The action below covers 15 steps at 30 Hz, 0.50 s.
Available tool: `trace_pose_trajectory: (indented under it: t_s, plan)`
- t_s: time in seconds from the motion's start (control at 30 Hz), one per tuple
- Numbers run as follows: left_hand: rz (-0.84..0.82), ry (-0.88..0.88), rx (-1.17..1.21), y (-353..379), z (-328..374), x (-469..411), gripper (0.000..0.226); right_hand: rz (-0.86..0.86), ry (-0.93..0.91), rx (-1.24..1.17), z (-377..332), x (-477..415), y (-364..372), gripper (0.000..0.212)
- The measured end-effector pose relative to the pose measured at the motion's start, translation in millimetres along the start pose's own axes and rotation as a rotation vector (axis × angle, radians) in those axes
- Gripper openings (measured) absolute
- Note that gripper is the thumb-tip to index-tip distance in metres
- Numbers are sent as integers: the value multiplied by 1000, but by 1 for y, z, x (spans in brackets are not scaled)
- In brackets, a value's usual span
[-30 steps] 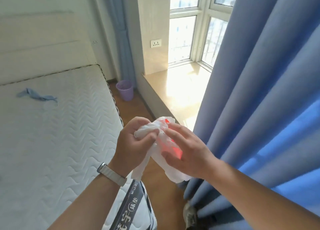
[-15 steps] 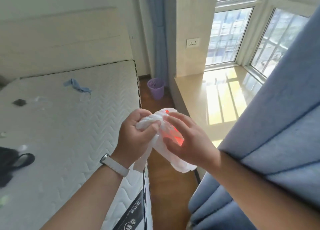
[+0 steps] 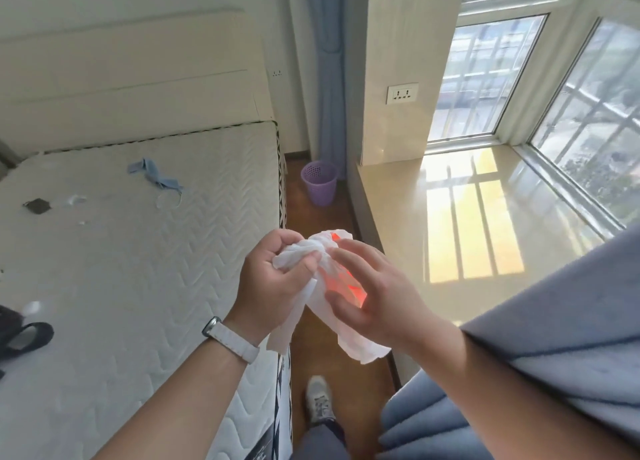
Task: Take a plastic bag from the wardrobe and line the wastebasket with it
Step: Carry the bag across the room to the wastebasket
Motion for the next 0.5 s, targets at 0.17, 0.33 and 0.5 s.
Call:
trace_pose_trajectory:
  t_s: [0.17,0.33,0.5]
  plan:
    - [-52,-4,-16,17,-23,-67,12,-5,62,2,55,-35,18,49]
    - [-94,-17,4,14,-42,-160,14,-8,104,41,106,-97,47,49]
    - [-146,-12,10,7,-54,-246,13,-23,139,105,149,-163,66,51]
Point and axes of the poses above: each hand's wrist, its own x-axis away from the middle knuckle, its own y-axis out of the palm, z = x × y, the point moved 4 cm from there along -x, towards the middle knuckle, and after that the axes turned 9 degrees about -y, right-handed, at the moved point
